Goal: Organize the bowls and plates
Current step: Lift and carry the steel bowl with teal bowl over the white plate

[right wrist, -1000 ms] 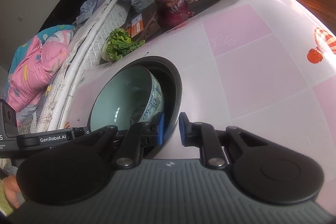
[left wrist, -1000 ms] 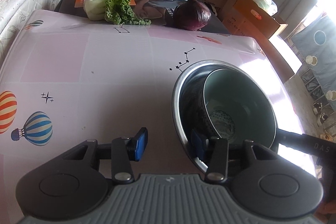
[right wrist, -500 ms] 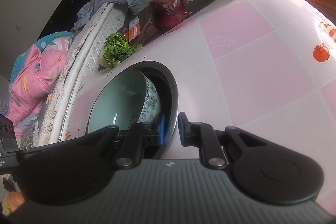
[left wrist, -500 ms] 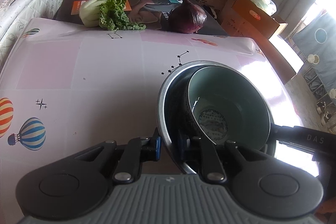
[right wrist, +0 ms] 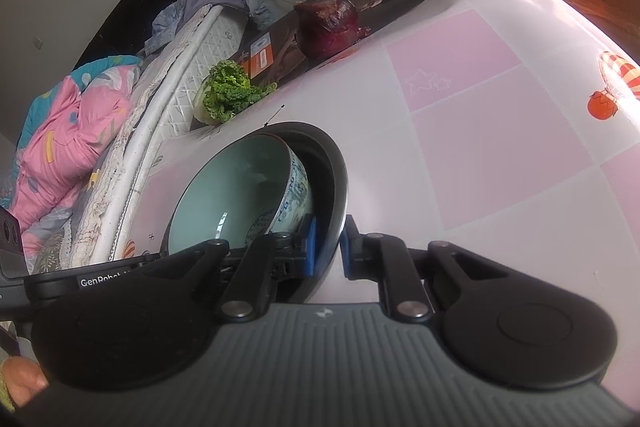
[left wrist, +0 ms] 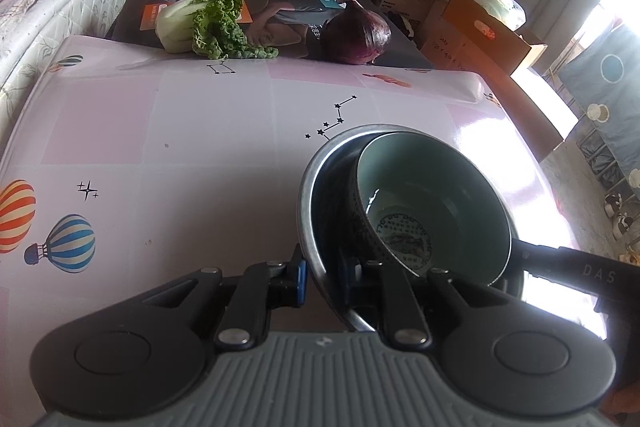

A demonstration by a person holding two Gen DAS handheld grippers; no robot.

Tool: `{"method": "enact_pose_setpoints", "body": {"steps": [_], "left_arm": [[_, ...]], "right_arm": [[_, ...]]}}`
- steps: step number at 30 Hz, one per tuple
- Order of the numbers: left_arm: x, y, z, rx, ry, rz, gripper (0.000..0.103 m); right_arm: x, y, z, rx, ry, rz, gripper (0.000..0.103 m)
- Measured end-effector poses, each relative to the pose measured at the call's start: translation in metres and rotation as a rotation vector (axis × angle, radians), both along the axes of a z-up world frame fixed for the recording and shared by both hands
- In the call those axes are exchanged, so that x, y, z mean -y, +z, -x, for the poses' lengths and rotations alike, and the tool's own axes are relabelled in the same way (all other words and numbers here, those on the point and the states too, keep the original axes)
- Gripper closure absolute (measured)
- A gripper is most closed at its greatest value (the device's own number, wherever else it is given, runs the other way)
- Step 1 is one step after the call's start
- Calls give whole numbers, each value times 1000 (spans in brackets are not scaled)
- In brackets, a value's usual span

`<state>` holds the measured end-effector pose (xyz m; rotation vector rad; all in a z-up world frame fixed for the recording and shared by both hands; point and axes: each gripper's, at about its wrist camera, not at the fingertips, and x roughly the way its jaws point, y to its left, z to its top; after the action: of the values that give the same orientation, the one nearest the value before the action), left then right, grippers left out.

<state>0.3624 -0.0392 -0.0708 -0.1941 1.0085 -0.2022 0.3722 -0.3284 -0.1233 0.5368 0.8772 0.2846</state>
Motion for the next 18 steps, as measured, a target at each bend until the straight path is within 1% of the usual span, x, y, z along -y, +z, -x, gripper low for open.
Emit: {"method": "enact_pose_setpoints", "body": {"steps": [9, 18], "left_arm": [[3, 2, 6, 7, -2, -4, 86], [5, 10, 12, 22, -3, 1, 86]], "right_arm": [[2, 1, 3, 3, -3, -1, 90], [8, 12, 13, 25, -7, 2, 90]]}}
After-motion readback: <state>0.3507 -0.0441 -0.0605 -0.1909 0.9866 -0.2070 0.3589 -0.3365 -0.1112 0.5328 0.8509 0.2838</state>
